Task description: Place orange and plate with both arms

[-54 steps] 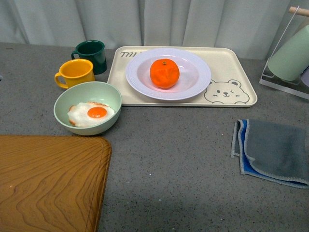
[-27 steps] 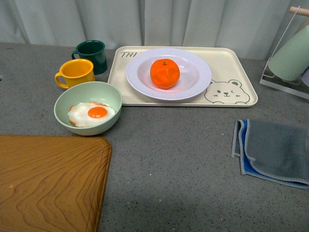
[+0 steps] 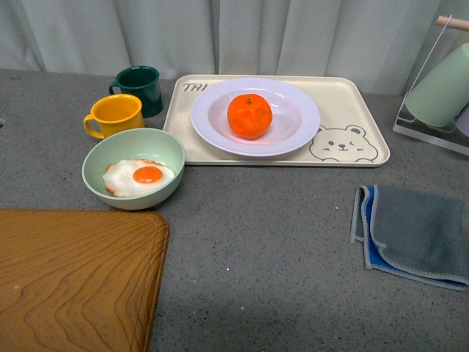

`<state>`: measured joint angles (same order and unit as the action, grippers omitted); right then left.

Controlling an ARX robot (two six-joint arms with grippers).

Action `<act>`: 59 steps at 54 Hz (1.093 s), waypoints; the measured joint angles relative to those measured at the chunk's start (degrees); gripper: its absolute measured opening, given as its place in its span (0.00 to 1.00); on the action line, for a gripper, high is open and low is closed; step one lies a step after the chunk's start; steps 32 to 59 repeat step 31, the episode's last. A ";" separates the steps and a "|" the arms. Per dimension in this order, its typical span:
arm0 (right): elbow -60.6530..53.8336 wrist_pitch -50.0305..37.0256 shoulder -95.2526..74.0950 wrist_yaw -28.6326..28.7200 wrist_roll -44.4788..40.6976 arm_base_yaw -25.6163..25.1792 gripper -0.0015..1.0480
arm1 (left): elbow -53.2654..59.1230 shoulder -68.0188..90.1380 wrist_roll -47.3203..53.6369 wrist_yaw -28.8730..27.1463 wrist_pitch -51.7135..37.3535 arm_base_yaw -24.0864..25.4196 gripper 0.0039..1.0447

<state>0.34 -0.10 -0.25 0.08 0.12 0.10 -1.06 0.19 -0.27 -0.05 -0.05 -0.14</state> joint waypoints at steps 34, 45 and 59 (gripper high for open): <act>0.00 0.00 0.00 0.00 0.04 0.00 0.91 | 0.00 0.00 0.00 -0.02 0.02 0.00 0.94; 0.00 0.00 0.00 0.00 0.04 0.00 0.91 | 0.00 0.00 0.00 -0.02 0.02 0.00 0.94; 0.00 0.00 0.00 0.00 0.04 0.00 0.91 | 0.00 0.00 0.00 -0.02 0.02 0.00 0.94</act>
